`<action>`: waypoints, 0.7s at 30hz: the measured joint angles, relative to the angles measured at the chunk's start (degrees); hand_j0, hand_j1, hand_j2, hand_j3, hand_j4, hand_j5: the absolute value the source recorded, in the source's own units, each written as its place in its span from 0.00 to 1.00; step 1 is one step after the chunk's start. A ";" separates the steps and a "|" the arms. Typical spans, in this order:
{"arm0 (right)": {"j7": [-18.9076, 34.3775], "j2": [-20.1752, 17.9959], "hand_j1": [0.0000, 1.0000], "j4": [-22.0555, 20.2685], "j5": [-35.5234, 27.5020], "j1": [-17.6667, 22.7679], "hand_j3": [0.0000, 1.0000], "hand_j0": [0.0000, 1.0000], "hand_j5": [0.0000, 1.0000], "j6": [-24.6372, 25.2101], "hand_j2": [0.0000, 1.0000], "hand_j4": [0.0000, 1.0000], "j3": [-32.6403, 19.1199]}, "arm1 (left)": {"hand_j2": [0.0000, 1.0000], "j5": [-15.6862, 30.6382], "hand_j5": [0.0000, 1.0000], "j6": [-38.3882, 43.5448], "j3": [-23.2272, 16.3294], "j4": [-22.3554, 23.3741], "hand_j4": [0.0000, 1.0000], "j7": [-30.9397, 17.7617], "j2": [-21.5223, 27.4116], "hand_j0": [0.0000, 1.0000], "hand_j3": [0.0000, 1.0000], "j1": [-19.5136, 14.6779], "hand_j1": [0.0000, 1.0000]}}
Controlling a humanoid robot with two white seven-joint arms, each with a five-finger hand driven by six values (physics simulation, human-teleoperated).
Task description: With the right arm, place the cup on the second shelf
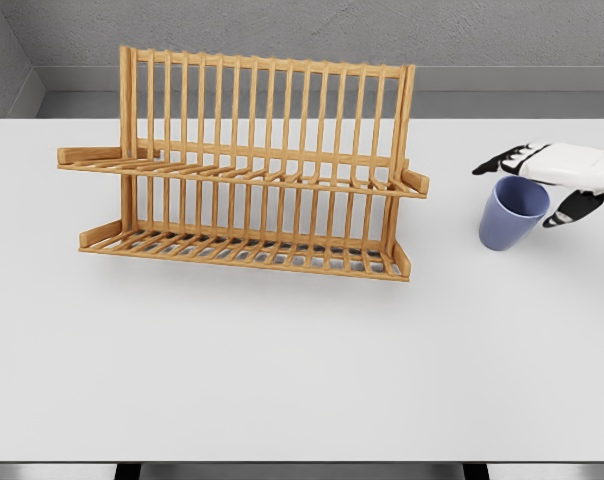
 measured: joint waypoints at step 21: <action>-0.03 0.35 0.67 0.46 -0.02 -0.35 0.67 0.67 0.67 0.03 0.67 0.67 2.11 | 1.00 0.00 1.00 0.00 0.01 0.00 1.00 0.00 0.00 1.00 1.00 0.00 1.00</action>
